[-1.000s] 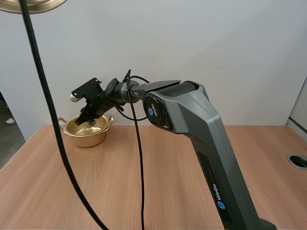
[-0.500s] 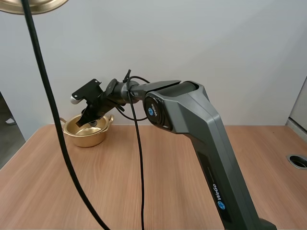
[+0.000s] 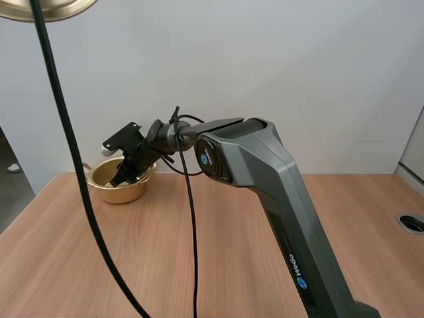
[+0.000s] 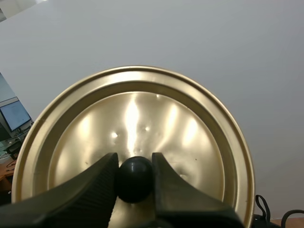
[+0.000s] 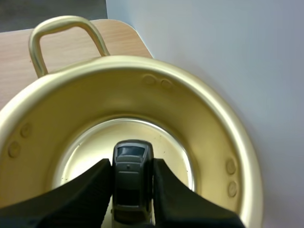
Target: Open the pot, put the car inside, and close it
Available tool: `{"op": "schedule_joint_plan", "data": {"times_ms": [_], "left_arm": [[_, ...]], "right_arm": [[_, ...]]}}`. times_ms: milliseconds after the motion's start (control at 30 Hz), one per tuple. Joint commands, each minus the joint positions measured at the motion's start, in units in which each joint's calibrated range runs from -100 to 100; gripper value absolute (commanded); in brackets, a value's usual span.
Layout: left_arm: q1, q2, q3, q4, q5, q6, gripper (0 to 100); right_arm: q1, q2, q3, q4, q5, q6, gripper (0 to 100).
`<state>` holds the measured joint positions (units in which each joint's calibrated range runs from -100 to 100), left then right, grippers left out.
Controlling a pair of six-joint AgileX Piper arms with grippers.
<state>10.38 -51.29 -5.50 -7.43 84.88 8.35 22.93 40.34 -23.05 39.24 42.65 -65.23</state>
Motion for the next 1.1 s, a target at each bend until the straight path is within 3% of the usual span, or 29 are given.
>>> {"op": "schedule_joint_plan", "data": {"times_ms": [0,133,267,300,367,433,467,700,933,1067], "left_arm": [[0.02,-0.01,-0.04,-0.06,-0.01,-0.05,0],[0.02,-0.01,-0.04,-0.06,-0.01,-0.05,0],[0.02,-0.01,-0.04,-0.06,-0.01,-0.05,0],[0.02,-0.01,0.1,-0.06,-0.2,-0.05,0],[0.02,0.49,0.38,0.47,-1.26,0.15,0],[0.02,1.17,1.01,1.33,-2.49,0.15,0],[0.02,1.87,1.34,1.64,-2.87,0.15,0],[0.02,7.52,6.86,1.96,-11.04,0.26,0],[0.02,13.25,16.09,0.99,-30.02,0.26,0],[0.02,18.01,21.77,0.59,-37.97,0.26,0]], "right_arm": [[0.01,-0.02,0.04,-0.05,-0.29,0.01,51],[0.01,-0.02,0.04,-0.05,-0.26,0.01,63],[0.01,-1.23,0.04,-0.05,-0.26,0.37,60],[0.01,-1.89,0.04,-0.05,0.19,0.37,56],[-0.13,-3.51,0.04,-0.84,2.64,1.48,33],[-0.39,-5.5,0.04,-2.47,6.22,4.15,5],[-0.63,-6.84,0.04,-3.07,8.69,5.28,0],[-3.51,-18.97,0.04,-5.95,21.0,10.18,0],[-8.65,-32.02,0.04,-20.74,34.23,18.88,0],[-13.69,-39.15,0.04,-22.41,40.97,20.68,0]]}}
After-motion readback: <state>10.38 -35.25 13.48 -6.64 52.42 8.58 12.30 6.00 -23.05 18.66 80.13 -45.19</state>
